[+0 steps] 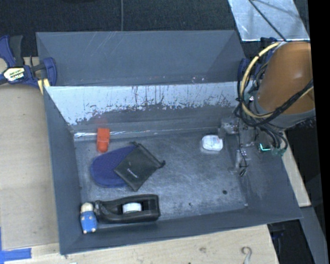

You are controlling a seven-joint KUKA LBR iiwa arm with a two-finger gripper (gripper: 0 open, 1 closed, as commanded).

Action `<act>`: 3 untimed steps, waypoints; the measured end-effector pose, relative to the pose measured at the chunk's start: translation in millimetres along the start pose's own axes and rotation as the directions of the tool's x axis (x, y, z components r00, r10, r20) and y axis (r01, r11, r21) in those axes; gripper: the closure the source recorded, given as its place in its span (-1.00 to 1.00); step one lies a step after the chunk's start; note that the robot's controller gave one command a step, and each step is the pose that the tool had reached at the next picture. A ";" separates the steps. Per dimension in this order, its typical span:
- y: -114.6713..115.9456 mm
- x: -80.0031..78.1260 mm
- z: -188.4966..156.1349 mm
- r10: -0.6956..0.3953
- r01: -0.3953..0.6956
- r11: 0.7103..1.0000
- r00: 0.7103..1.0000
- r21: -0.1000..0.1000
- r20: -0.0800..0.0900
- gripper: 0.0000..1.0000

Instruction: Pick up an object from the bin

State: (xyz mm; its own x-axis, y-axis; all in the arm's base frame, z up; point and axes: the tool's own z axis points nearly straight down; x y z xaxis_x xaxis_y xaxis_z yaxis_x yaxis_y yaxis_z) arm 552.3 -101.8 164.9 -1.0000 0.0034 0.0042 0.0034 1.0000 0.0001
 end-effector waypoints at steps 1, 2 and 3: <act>10.9 -51.6 83.8 0.169 -0.169 0.986 0.986 -0.001 0.005 -1.00; 10.1 -52.5 80.2 0.167 -0.167 0.986 0.986 0.000 0.010 1.00; 10.1 -52.5 80.3 0.167 -0.167 0.986 0.986 0.000 0.009 -1.00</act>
Offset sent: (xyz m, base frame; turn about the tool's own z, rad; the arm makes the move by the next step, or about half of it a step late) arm 0.0512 0.0104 -0.0809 0.1705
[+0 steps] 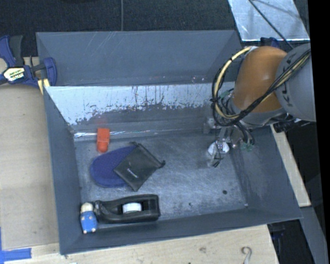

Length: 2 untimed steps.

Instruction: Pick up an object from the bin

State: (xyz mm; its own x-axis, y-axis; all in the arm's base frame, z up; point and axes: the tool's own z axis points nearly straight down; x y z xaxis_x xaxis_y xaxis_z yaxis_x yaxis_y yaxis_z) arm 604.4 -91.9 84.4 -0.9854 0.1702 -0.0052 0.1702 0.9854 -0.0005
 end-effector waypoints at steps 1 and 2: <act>-38.6 -15.2 14.4 -0.127 0.127 0.992 0.992 0.001 0.002 -1.00; -36.8 -15.2 14.0 -0.129 0.129 0.992 0.992 0.000 0.002 1.00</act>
Offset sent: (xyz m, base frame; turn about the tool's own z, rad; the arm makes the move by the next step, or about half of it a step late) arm 0.0076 -0.0383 -0.0144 -0.1294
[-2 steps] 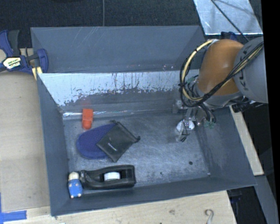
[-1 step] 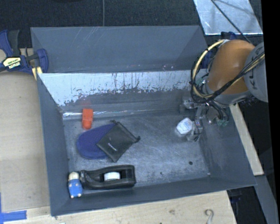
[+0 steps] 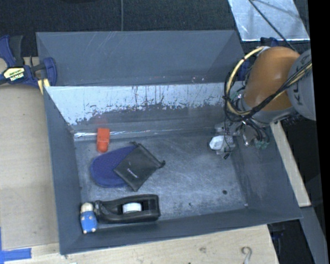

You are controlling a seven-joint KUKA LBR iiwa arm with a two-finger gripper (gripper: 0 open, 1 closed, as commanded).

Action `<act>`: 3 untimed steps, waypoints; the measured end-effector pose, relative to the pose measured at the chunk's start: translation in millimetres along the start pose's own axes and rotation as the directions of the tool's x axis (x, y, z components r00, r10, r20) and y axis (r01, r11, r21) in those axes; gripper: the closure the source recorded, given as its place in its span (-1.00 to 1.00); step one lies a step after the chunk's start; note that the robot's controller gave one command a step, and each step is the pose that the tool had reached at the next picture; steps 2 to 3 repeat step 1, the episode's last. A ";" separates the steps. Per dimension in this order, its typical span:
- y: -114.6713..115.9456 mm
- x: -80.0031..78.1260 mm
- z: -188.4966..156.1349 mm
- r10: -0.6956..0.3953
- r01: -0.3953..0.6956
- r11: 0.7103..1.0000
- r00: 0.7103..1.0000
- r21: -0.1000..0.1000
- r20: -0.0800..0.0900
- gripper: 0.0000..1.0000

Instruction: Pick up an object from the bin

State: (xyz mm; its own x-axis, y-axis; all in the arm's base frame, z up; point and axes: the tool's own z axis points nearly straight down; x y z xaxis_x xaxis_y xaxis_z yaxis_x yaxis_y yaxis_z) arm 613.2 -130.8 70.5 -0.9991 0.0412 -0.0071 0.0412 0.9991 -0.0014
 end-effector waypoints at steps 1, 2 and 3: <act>16.6 -7.5 -164.3 -0.292 0.292 0.956 0.956 0.001 0.005 1.00; 16.6 -7.5 -164.3 -0.292 0.292 0.956 0.956 0.001 0.005 1.00; 16.6 -7.5 -164.3 -0.292 0.292 0.956 0.956 0.001 0.005 1.00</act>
Offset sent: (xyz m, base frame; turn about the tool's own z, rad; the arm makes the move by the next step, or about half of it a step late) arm 0.0045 0.0165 0.1594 -0.2970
